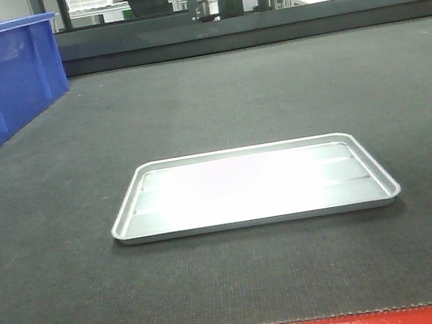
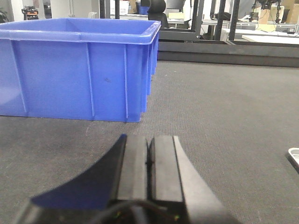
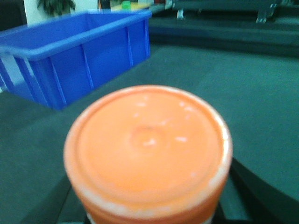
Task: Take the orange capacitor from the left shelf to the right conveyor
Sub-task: 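Lower the held capacitor onto the silver tray with the right gripper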
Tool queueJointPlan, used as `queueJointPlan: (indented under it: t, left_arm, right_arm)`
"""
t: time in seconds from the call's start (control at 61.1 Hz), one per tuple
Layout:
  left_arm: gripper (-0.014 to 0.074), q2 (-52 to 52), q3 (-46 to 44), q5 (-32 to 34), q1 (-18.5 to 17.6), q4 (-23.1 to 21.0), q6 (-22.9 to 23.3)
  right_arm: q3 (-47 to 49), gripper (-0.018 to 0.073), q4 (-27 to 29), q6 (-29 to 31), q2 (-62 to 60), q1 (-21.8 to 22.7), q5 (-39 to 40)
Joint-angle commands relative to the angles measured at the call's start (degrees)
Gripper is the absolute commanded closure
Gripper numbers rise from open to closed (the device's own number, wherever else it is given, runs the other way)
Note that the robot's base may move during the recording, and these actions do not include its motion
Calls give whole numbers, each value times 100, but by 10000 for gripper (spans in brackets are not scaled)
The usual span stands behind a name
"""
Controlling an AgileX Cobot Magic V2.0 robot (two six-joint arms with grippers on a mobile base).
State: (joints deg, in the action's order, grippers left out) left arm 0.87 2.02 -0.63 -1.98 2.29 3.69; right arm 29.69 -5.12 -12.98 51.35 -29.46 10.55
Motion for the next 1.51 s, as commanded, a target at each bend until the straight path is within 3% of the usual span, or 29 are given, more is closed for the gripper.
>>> queueJointPlan:
  t: [0.0,0.36,0.687,0.786,0.949,1.047,1.146,1.489]
  left_arm:
    - [722,38,124,523,0,-13,37]
    - [722,38,124,523,0,-13,37]
    - [722,38,124,523,0,-13,37]
    - [722,38,124,523,0,-13,37]
    - [722,38,124,523,0,-13,37]
    - [722,38,124,523,0,-13,37]
    - [722,38,124,523,0,-13,37]
    - [722,38,124,523,0,-13,37]
  right_arm:
    - [224,505,-213,16,765,-5,1221]
    - [224,505,-779,16,3381,-11,3789]
    - [224,493,-738,16,4552,-99,4788]
    - [224,403,-566,16,4675,-99,4803]
    - [224,102,-454,16,4743,-99,4867]
    - [224,-18,-454,16,4743,-99,4964]
    - [224,-66,-454,16,4743,-99,4984]
    - [224,-67,-454,16,4596,-99,5324]
